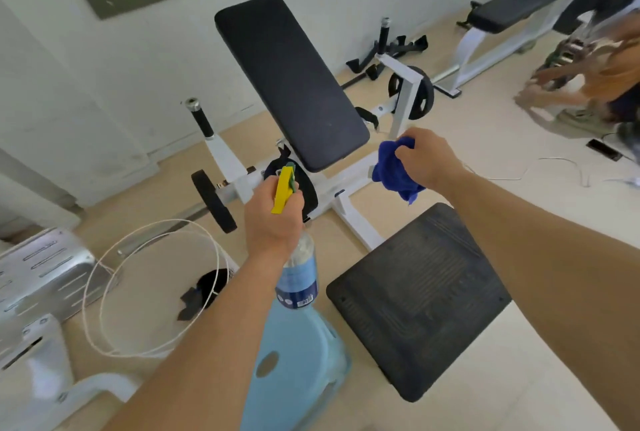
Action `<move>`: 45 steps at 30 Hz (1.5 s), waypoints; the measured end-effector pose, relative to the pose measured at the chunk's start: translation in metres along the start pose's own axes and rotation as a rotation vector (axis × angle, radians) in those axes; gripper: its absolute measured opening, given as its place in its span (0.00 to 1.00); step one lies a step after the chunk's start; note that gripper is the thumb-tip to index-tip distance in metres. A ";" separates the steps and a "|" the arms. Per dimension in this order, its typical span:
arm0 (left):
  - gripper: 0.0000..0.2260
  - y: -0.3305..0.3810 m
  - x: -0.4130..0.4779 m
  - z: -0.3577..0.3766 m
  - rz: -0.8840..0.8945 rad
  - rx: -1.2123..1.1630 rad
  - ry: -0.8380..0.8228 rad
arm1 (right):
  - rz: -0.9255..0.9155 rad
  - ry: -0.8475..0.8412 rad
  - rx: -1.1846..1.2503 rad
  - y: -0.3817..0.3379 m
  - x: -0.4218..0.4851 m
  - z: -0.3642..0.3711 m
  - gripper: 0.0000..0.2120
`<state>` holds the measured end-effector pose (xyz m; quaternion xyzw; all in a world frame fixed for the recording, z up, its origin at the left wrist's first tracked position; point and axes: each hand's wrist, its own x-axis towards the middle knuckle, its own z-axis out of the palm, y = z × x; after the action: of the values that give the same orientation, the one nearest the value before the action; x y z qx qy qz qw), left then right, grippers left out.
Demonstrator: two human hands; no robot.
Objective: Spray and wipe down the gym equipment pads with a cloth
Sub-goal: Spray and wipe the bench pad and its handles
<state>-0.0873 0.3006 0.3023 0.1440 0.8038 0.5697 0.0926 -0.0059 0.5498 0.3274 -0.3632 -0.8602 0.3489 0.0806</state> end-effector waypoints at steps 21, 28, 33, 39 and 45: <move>0.09 -0.034 0.201 0.046 -0.065 0.037 0.092 | -0.078 -0.127 -0.104 -0.029 0.255 0.083 0.09; 0.10 -0.028 0.292 0.037 -0.072 0.101 0.049 | -0.126 -0.137 -0.187 -0.082 0.350 0.075 0.09; 0.10 -0.016 0.347 0.046 -0.095 0.095 0.073 | -0.174 -0.147 -0.245 -0.107 0.409 0.064 0.11; 0.15 -0.007 0.425 0.059 -0.071 0.090 0.062 | -0.212 -0.106 -0.298 -0.134 0.500 0.056 0.12; 0.13 -0.014 0.540 0.104 -0.154 0.097 0.125 | -0.192 -0.063 -0.094 -0.132 0.647 0.057 0.12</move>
<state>-0.5649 0.5706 0.2628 0.0506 0.8434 0.5291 0.0787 -0.5709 0.8949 0.2976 -0.2716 -0.9085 0.3099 0.0696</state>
